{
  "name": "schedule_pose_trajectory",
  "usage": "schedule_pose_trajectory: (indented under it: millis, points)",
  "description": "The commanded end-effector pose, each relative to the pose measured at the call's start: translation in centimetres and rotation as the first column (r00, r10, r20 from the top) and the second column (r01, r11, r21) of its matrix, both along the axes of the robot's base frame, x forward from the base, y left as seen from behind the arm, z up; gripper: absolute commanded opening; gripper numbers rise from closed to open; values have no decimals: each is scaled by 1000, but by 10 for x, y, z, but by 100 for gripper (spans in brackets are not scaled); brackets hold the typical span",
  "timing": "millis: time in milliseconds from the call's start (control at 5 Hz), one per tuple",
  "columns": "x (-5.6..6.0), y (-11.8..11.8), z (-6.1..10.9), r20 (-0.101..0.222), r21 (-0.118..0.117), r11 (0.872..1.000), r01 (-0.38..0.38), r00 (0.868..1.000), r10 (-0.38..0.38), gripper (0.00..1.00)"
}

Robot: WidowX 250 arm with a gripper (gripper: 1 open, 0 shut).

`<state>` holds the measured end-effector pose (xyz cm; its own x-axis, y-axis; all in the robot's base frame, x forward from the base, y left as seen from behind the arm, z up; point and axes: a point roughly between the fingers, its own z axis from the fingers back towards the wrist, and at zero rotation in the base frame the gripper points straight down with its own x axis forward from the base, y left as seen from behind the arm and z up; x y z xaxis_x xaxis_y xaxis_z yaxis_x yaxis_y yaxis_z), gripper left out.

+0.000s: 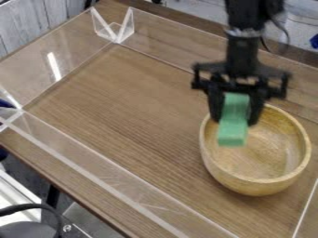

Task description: Remove the green block from inside the brown bowl and put it on the table

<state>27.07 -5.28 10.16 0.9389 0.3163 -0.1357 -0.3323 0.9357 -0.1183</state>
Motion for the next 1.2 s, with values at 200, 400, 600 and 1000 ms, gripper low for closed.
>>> schedule_pose_trajectory:
  millis: [200, 400, 600, 1000]
  points:
    - [21, 77, 27, 96, 1, 996, -84, 992, 84, 0]
    - [25, 107, 24, 97, 18, 995, -94, 991, 92, 0]
    - [10, 113, 11, 82, 54, 996, -70, 994, 66, 0]
    - [-12, 99, -26, 41, 88, 996, -11, 999, 8, 0]
